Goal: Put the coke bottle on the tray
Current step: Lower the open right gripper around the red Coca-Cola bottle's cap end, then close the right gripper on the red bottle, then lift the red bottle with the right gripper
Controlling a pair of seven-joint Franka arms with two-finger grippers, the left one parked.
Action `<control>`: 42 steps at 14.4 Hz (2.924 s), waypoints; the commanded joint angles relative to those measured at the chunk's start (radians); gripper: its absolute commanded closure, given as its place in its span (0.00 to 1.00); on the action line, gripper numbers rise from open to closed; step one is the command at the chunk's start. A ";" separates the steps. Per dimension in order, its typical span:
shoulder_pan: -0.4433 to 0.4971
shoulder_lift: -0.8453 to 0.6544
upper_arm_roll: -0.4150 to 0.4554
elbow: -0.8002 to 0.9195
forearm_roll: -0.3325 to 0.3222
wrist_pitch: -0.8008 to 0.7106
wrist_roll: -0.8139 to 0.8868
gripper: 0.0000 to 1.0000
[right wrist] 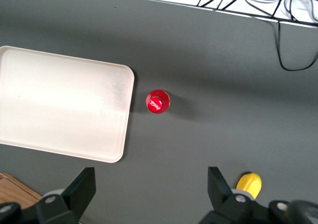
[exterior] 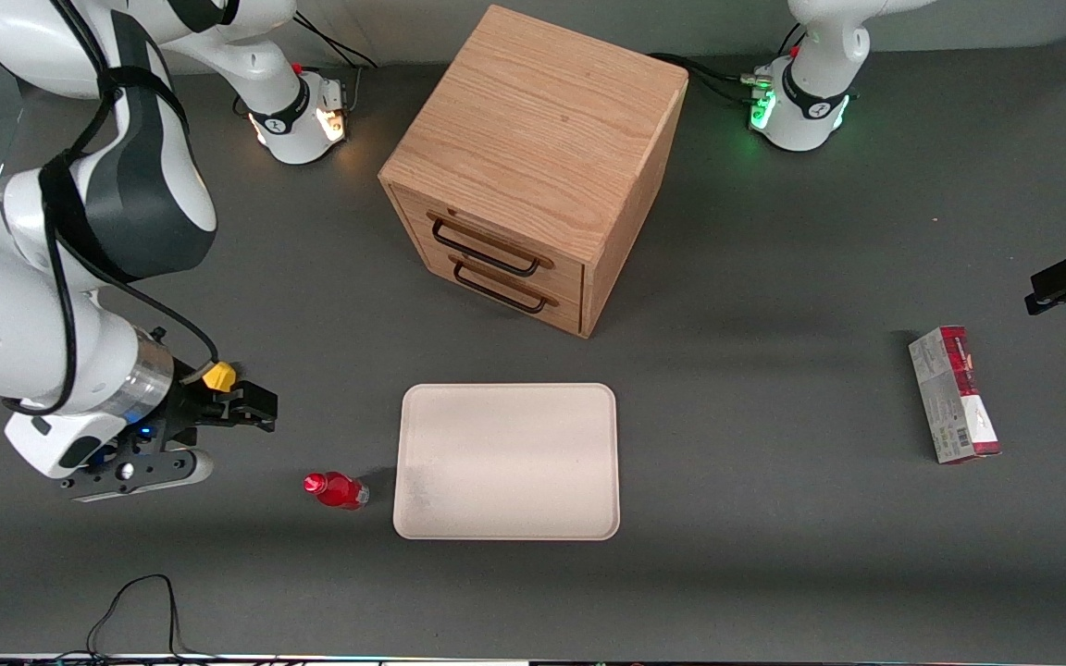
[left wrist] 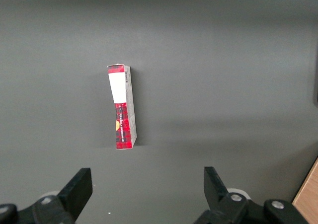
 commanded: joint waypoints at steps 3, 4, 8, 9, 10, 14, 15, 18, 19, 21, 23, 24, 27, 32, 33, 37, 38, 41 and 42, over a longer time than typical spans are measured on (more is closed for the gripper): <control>-0.002 0.110 0.013 0.046 -0.007 0.059 0.014 0.00; -0.002 0.125 0.013 0.046 -0.007 0.070 0.012 0.00; -0.002 0.186 0.013 0.035 -0.005 0.145 0.014 0.00; -0.002 0.202 0.013 0.033 -0.005 0.157 0.015 0.00; -0.002 0.214 0.013 0.033 -0.005 0.164 0.020 0.00; 0.000 0.245 0.013 -0.009 -0.005 0.222 0.023 0.00; -0.002 0.245 0.013 -0.040 -0.004 0.257 0.024 0.00; -0.002 0.245 0.013 -0.077 -0.004 0.317 0.024 0.00; -0.002 0.246 0.011 -0.080 -0.004 0.328 0.024 0.00; -0.002 0.245 0.013 -0.105 -0.004 0.332 0.024 0.00; 0.000 0.245 0.013 -0.111 -0.002 0.332 0.026 0.00; 0.000 0.245 0.011 -0.118 -0.002 0.332 0.026 0.00; 0.000 0.242 0.013 -0.129 -0.002 0.332 0.026 0.00; 0.000 0.239 0.011 -0.129 -0.002 0.331 0.028 0.82; 0.000 0.239 0.011 -0.129 -0.002 0.331 0.028 0.91; 0.000 0.234 0.011 -0.125 -0.004 0.329 0.029 1.00; 0.000 0.231 0.011 -0.120 -0.007 0.319 0.026 1.00; -0.003 0.202 0.002 -0.109 -0.016 0.248 0.024 1.00; -0.003 0.181 0.001 -0.102 -0.018 0.215 0.024 1.00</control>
